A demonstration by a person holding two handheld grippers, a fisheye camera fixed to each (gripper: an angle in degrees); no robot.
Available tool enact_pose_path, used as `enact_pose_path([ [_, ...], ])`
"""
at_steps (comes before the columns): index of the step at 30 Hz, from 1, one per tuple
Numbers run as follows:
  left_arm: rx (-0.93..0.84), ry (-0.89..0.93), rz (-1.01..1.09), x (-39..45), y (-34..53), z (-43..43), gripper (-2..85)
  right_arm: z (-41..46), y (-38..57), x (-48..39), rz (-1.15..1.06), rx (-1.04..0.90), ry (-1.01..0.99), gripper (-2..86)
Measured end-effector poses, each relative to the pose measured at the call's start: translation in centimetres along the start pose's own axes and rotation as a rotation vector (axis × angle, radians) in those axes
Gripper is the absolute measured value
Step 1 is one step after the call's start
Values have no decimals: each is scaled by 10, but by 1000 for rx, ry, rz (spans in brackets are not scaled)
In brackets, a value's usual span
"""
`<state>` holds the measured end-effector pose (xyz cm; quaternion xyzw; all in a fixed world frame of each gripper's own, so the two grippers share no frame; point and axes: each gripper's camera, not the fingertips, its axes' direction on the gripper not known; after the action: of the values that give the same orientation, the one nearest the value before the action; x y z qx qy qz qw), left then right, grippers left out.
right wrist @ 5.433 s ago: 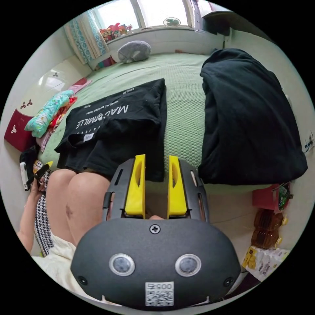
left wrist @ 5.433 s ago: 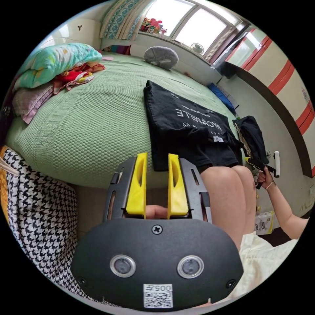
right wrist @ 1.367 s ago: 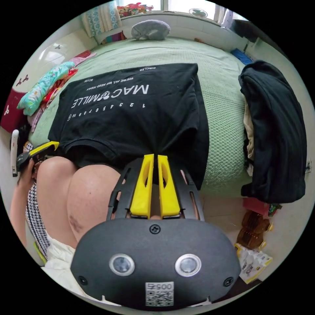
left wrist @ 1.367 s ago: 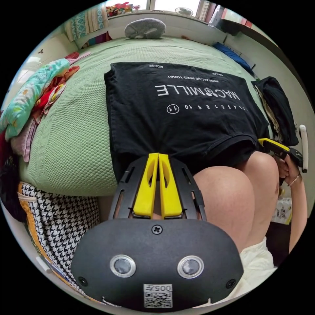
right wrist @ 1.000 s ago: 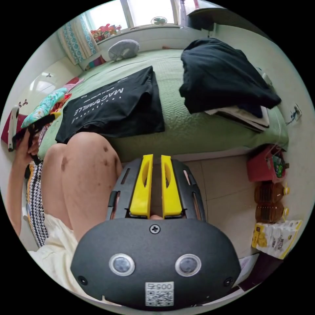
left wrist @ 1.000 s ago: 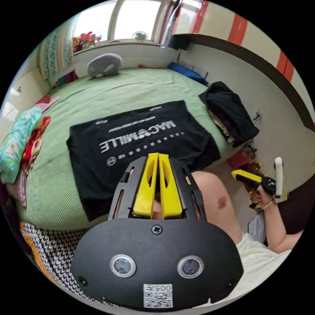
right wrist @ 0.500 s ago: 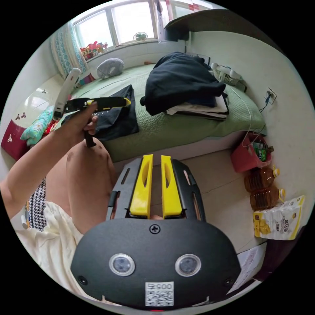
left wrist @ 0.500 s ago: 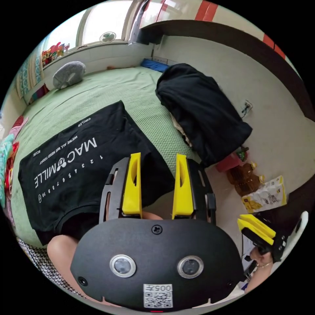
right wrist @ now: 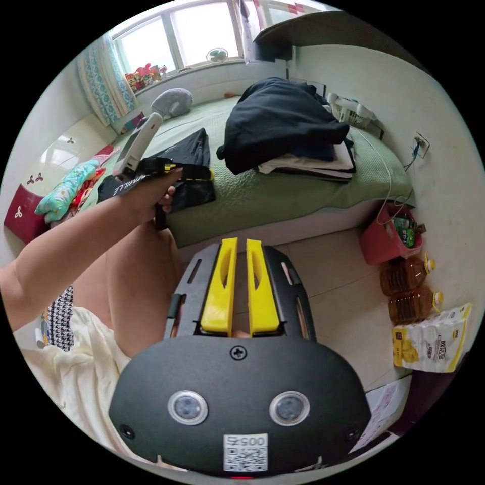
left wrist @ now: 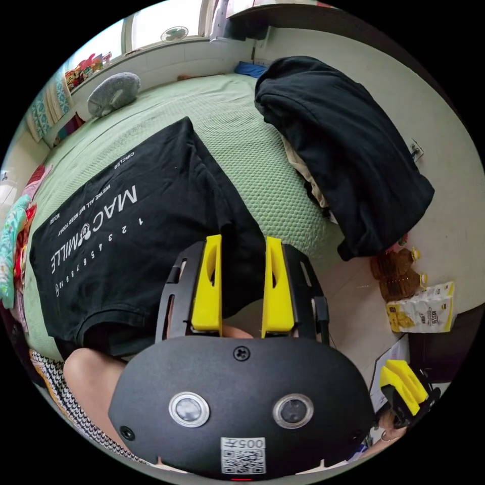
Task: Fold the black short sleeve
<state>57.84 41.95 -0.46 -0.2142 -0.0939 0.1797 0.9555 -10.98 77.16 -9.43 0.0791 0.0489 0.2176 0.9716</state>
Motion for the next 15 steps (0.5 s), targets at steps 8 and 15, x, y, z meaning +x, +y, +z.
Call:
enact_pose_path([
  [8, -13, 202, -105, -58, -17, -18, 50, -9, -92, -12, -170, 63, -37, 39],
  [15, 20, 320, -93, -100, -11, -38, 32, -7, -236, -29, -280, 131, -161, 75],
])
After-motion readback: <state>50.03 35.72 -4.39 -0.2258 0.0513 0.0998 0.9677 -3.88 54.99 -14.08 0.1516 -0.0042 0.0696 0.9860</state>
